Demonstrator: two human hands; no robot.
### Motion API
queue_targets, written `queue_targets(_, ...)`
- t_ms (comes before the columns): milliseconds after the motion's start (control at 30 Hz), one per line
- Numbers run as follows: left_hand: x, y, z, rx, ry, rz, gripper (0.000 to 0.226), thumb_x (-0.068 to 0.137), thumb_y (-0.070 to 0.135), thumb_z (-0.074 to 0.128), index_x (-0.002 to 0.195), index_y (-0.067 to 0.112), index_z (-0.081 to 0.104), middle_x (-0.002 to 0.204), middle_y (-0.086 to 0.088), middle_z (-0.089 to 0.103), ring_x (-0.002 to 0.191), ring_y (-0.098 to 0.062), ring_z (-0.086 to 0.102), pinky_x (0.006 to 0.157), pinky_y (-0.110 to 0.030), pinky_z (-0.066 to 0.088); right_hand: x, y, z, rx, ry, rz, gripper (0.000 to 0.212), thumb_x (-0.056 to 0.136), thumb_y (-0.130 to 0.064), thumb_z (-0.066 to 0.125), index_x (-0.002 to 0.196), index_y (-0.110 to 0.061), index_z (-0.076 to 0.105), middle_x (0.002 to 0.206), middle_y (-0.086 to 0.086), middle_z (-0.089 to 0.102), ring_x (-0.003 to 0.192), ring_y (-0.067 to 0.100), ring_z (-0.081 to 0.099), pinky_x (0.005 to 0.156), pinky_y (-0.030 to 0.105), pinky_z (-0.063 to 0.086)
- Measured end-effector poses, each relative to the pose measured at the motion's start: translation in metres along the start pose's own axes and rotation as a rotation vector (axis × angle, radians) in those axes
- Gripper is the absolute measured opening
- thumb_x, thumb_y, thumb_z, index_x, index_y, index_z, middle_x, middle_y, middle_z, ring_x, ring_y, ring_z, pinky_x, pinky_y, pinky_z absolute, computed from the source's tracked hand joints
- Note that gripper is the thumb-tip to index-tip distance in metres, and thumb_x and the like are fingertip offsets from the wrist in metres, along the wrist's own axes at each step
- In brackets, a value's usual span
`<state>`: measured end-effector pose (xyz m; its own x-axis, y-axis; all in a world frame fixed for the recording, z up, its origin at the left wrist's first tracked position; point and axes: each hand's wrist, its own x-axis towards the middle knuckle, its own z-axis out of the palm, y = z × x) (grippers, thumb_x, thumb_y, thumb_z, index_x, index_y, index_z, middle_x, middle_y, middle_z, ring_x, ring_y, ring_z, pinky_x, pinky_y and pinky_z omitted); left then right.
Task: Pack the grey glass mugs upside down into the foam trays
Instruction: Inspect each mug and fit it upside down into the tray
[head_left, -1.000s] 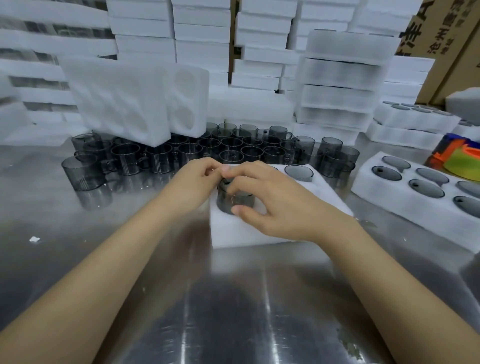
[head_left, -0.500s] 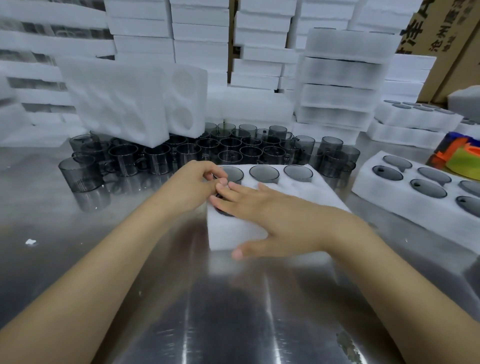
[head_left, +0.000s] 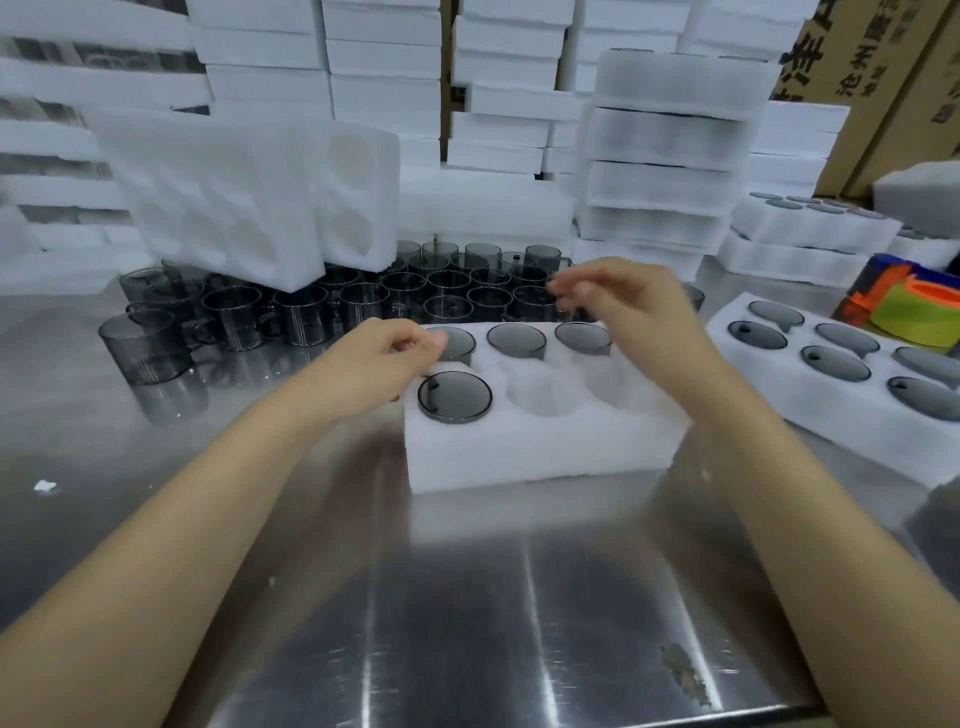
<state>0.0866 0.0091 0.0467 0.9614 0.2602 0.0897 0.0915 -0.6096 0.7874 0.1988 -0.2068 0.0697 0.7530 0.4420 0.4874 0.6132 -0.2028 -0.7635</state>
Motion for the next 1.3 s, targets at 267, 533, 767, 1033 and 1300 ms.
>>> queue_targets(267, -0.002, -0.005, 0.001, 0.032, -0.042, -0.033, 0.030, 0.077, 0.056, 0.068, 0.103, 0.041, 0.064, 0.112, 0.014, 0.041, 0.094, 0.006, 0.048, 0.076, -0.012, 0.034, 0.013, 0.103, -0.031, -0.520, 0.281, 0.137, 0.041, 0.088, 0.012, 0.042, 0.125, 0.004, 0.058, 0.136, 0.022, 0.050, 0.128, 0.034, 0.046, 0.110, 0.035, 0.032)
queue_targets(533, 0.001, -0.003, 0.011, 0.056, 0.017, -0.021, 0.026, 0.085, 0.053, 0.061, 0.100, 0.032, 0.067, 0.105, 0.010, 0.036, 0.091, 0.006, 0.046, 0.076, -0.014, 0.035, 0.026, 0.118, -0.025, -0.668, 0.158, 0.161, 0.047, 0.091, 0.004, 0.047, 0.138, -0.003, 0.047, 0.127, 0.023, 0.049, 0.113, 0.036, 0.050, 0.092, 0.032, 0.035)
queue_targets(767, 0.002, -0.004, 0.010, 0.060, 0.011, -0.016, 0.026, 0.085, 0.052, 0.061, 0.101, 0.032, 0.067, 0.105, 0.010, 0.037, 0.093, 0.006, 0.045, 0.083, -0.021, 0.035, 0.026, 0.096, -0.026, -0.533, 0.453, -0.045, 0.035, 0.088, 0.004, 0.050, 0.121, 0.000, 0.062, 0.103, 0.020, 0.061, 0.101, 0.034, 0.054, 0.084, 0.022, 0.033)
queue_targets(1033, 0.003, -0.005, 0.011, 0.066, 0.015, -0.009, 0.026, 0.085, 0.052, 0.061, 0.099, 0.032, 0.067, 0.104, 0.008, 0.037, 0.088, 0.006, 0.046, 0.074, -0.016, 0.035, 0.005, 0.023, -0.031, 0.070, 0.151, -0.219, 0.026, 0.080, -0.004, 0.074, 0.093, -0.027, 0.075, 0.085, -0.009, 0.071, 0.076, 0.011, 0.065, 0.075, 0.024, 0.053)
queue_targets(1300, 0.003, -0.005, 0.012, 0.062, 0.026, -0.009, 0.026, 0.085, 0.051, 0.062, 0.100, 0.031, 0.067, 0.103, 0.008, 0.037, 0.088, 0.006, 0.045, 0.074, -0.014, 0.034, -0.011, -0.011, -0.027, -0.029, -0.349, -0.138, 0.017, 0.070, -0.010, 0.084, 0.082, -0.021, 0.077, 0.088, -0.004, 0.072, 0.090, 0.012, 0.063, 0.083, 0.030, 0.048)
